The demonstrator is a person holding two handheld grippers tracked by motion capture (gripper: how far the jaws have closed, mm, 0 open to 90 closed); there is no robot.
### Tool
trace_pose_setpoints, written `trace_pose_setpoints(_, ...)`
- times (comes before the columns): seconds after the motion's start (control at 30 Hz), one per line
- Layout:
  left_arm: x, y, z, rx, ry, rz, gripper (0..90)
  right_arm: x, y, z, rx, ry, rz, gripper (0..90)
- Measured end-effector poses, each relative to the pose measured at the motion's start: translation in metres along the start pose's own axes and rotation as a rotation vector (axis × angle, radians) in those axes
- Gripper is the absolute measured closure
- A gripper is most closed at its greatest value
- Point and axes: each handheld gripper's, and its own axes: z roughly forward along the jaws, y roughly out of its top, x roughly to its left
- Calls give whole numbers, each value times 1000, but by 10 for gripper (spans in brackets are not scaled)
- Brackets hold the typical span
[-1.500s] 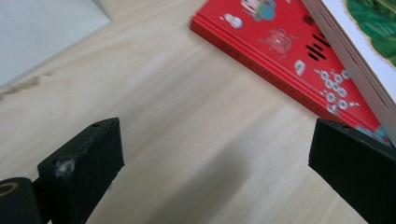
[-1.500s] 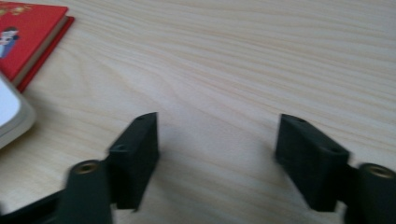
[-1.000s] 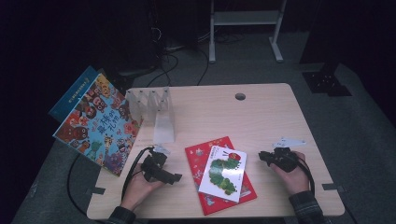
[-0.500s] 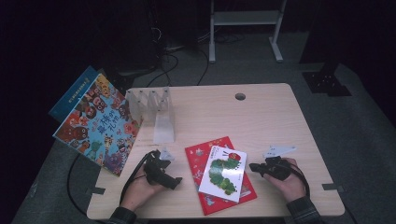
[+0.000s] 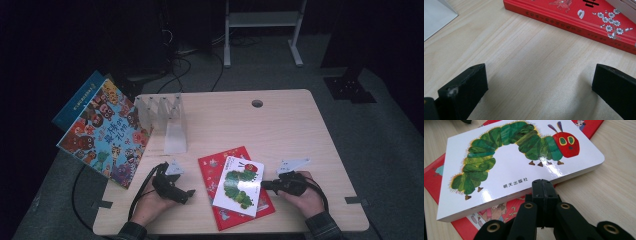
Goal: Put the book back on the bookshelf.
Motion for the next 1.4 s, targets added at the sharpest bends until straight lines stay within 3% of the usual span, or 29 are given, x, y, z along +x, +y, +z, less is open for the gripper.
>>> trace_pose_setpoints(0.53, 2, 4, 1, 20, -32, 31, 0, 6, 7, 8, 0, 14, -23, 893)
trace_pose_setpoints(0.67, 2, 8, -2, 15, -54, 29, 0, 8, 9, 9, 3, 20, -34, 893)
trace_pose_setpoints(0.9, -4, 19, -5, -47, -133, -26, 0, 12, 12, 14, 7, 28, -48, 893)
trace_pose_setpoints(1.4, -14, 28, 5, -31, -229, -33, 0, 20, 20, 24, 11, 48, -73, 893)
